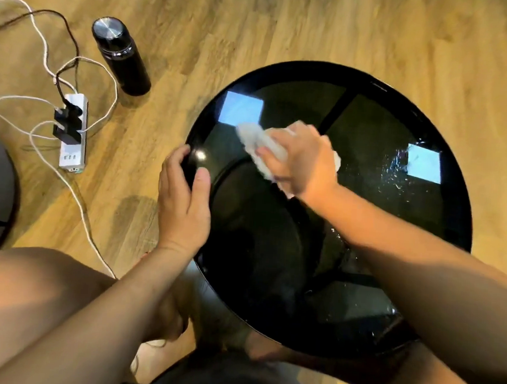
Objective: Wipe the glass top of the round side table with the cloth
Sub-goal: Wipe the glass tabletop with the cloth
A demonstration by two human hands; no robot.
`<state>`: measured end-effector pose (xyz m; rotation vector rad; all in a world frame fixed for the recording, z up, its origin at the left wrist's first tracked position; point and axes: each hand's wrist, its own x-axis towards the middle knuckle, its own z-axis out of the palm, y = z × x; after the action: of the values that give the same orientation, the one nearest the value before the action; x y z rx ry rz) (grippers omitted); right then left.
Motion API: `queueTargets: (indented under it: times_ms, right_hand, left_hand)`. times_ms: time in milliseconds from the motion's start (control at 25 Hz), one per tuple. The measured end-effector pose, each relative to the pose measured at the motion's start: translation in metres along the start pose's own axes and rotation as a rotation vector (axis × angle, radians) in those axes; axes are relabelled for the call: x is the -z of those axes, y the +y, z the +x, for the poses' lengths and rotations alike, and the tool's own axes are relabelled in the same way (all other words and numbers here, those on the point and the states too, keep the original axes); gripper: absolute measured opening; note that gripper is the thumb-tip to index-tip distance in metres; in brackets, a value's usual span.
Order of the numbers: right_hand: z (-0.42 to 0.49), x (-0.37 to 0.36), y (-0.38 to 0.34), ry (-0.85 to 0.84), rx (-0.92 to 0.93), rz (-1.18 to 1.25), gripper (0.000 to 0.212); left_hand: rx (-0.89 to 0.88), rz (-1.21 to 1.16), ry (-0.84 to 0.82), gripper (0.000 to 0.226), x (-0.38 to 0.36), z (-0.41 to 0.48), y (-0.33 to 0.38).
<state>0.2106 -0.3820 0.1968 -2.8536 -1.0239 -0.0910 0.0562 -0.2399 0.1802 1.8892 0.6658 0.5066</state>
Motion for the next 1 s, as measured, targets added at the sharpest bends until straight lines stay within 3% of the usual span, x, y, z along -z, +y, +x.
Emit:
queueTargets:
  times_ms: [160, 280, 440, 560, 640, 720, 800, 840, 1000]
  right_hand:
    - [0.014, 0.024, 0.186, -0.014, -0.524, -0.029, 0.048]
    - [0.021, 0.024, 0.229, -0.036, -0.669, -0.051, 0.053]
    - [0.014, 0.019, 0.166, 0.057, -0.626, 0.001, 0.044]
    - [-0.031, 0.007, 0.056, 0.075, -0.405, 0.022, 0.037]
    - [-0.071, 0.006, -0.038, 0.021, -0.200, 0.147, 0.030]
    - [-0.096, 0.008, -0.087, -0.038, -0.044, 0.247, 0.033]
    - [-0.099, 0.013, -0.072, -0.083, 0.040, 0.209, 0.034]
    - [-0.095, 0.017, -0.046, -0.100, -0.015, 0.142, 0.031]
    - [-0.076, 0.027, 0.128, -0.077, -0.499, -0.101, 0.035]
  left_hand:
    - [0.095, 0.003, -0.086, 0.056, 0.000, -0.001, -0.001]
    - [0.080, 0.034, -0.105, 0.058, 0.000, 0.003, -0.004]
    - [0.082, 0.028, -0.100, 0.056, 0.000, 0.005, -0.004]
    - [0.089, 0.035, -0.122, 0.058, 0.001, 0.003, -0.003]
    - [0.060, 0.061, -0.121, 0.057, 0.002, 0.003, -0.001]
    - [0.051, 0.075, -0.084, 0.053, 0.002, 0.004, 0.002]
    - [0.078, 0.095, -0.058, 0.053, 0.002, -0.006, 0.004]
    - [0.084, 0.127, -0.060, 0.054, 0.001, -0.015, 0.004]
    - [0.030, 0.289, -0.108, 0.055, -0.007, -0.062, 0.002]
